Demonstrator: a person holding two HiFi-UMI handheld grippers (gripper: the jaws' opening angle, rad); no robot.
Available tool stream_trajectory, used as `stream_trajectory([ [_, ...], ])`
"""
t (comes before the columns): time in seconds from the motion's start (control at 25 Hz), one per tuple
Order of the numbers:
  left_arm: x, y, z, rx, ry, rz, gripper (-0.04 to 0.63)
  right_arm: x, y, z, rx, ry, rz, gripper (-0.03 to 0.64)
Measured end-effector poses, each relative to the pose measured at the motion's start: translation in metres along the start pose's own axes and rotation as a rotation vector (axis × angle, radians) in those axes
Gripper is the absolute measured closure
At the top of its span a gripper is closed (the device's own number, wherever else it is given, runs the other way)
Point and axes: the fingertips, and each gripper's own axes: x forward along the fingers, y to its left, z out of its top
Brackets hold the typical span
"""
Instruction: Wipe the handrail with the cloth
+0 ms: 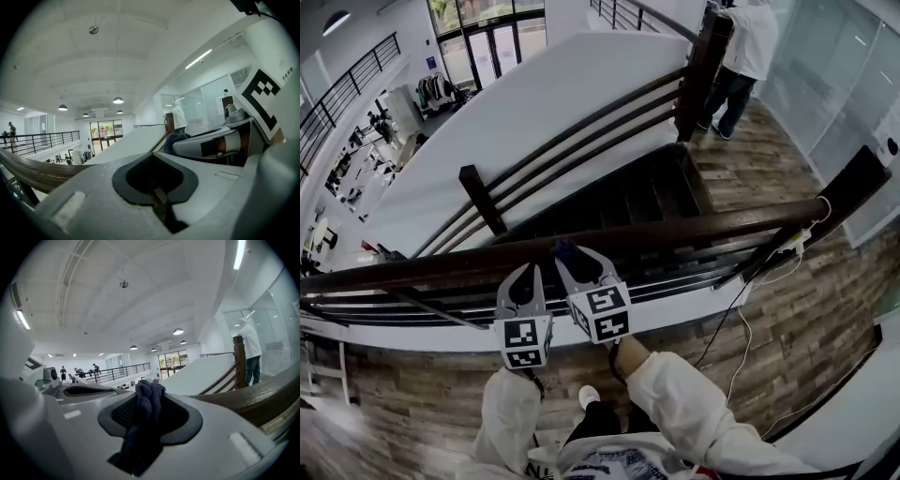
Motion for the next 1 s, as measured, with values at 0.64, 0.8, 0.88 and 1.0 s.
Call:
stream_trajectory([
  [0.64,0.033,-0.079,0.011,0.006,0.032,0.045,0.595,-0.043,-0.076,0.001,-0.014,-0.007,0.051,0.471],
  [0.8,0.039,-0.1,0.016,0.005,0.036,0.06,0.595,-0.055,-0.097,0.002,-0.02,-0.006,0.056,0.471],
  [0.88,0.047,-0.113,0.021,0.01,0.032,0.06,0.595,-0.061,-0.11,0.004,-0.016,-0.01,0.056,0.471],
  [1.0,0.055,-0.129,0.029,0.014,0.024,0.056,0.595,-0.07,-0.126,0.003,-0.008,-0.002,0.052,0.471],
])
